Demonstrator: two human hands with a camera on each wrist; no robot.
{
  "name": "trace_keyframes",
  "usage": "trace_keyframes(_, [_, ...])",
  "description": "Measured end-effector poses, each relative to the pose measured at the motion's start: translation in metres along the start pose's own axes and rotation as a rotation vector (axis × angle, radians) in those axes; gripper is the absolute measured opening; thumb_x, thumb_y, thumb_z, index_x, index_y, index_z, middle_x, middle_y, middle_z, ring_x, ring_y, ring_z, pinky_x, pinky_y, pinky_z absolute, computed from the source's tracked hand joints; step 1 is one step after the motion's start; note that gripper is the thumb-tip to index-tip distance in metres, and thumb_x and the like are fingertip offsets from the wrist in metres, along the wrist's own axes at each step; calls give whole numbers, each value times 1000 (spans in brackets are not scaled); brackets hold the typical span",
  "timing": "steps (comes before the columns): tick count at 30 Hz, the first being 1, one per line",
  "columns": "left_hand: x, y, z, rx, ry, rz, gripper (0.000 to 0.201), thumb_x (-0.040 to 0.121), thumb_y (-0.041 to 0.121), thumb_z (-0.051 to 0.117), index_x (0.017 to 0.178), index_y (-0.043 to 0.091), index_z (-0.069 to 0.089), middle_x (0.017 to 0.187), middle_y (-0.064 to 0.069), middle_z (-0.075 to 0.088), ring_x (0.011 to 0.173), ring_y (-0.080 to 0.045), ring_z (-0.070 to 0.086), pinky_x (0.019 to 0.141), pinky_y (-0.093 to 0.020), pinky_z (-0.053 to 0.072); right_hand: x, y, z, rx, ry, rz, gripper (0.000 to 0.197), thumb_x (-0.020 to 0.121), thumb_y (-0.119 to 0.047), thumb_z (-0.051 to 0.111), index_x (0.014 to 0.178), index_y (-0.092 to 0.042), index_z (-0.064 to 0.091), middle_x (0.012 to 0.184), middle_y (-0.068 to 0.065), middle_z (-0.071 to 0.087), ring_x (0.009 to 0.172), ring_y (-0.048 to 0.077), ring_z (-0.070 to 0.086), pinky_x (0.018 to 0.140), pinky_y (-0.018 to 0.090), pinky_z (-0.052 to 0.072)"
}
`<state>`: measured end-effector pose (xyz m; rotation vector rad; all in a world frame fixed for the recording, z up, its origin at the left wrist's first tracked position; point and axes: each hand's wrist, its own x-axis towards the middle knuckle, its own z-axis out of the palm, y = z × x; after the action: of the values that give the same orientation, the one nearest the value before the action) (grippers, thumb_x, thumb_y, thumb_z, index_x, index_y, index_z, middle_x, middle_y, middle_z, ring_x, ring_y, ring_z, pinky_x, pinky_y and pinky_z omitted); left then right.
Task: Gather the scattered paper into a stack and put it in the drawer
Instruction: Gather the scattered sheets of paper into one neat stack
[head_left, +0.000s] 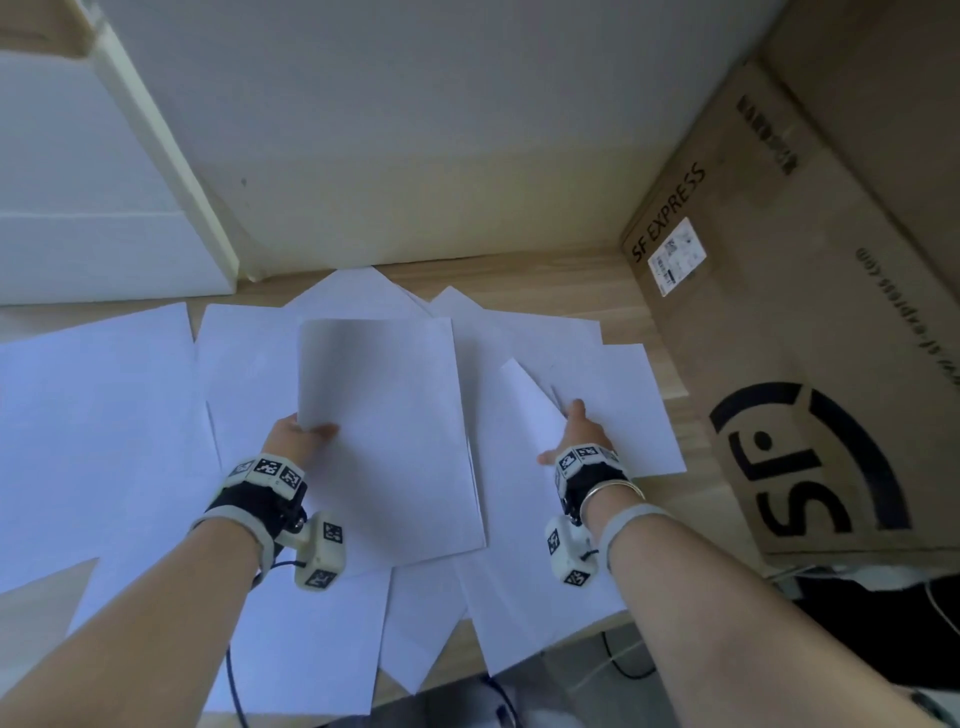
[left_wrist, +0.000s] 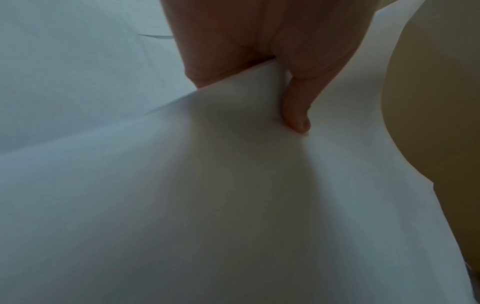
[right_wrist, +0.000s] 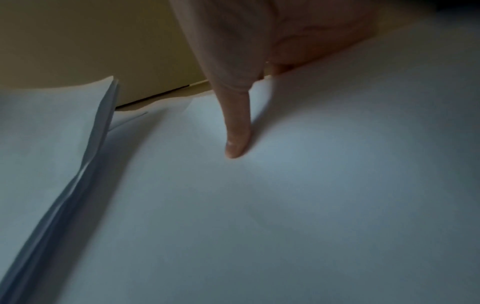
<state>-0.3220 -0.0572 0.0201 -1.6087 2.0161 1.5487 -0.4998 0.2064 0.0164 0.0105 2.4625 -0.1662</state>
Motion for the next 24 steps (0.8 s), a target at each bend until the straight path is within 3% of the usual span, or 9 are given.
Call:
trace_keyframes(5, [1,-4,-5,-9,7,-1,38,88,11,56,121,-8,54,120,-32,59,88,-29,52,85,-39,44,5,-9,-18,-34,30,-86,47,85,-25,65,126,-8,51,129,13,58,118,32,56,96,37,47])
trace_keyframes(8, [2,-6,-9,3,6,-14,39,88,12,56,124,-5,53,121,-30,59,93,-34,56,86,-37,43,11,-16,-35,43,82,-128,31,91,-19,53,120,-8,56,123,16,61,105,32,60,87,33,47])
trace_keyframes(11, [3,-10,-12,40,-2,-30,39,88,12,56,123,-6,53,115,-29,61,92,-34,55,82,-36,41,14,-19,-51,83,117,-170,30,93,-13,48,122,-8,56,123,19,60,107,34,59,90,35,47])
trace_keyframes(14, [5,-15,-16,95,1,-48,37,87,10,57,119,-9,55,96,-20,56,86,-29,50,75,-32,37,15,-16,-64,216,196,-169,29,93,-8,46,118,-4,58,119,21,62,109,36,58,91,38,47])
trace_keyframes(18, [5,-14,-21,141,-3,-66,37,88,10,56,119,-10,54,92,-18,52,84,-30,47,73,-32,34,12,-13,-80,371,276,-176,29,93,-7,46,117,-2,61,119,21,63,108,36,59,89,35,46])
trace_keyframes(20, [6,-14,-22,148,-10,-68,38,88,10,56,120,-11,54,95,-21,54,85,-29,47,74,-32,34,7,-18,-85,420,265,-185,30,93,-7,46,118,-3,61,119,19,64,109,35,59,88,33,45])
trace_keyframes(24, [6,-15,-21,105,-18,-57,39,88,9,57,121,-10,53,120,-32,58,88,-28,46,77,-32,34,-3,-44,-73,407,176,-194,32,92,-9,45,118,-2,60,118,21,63,110,36,59,92,37,48])
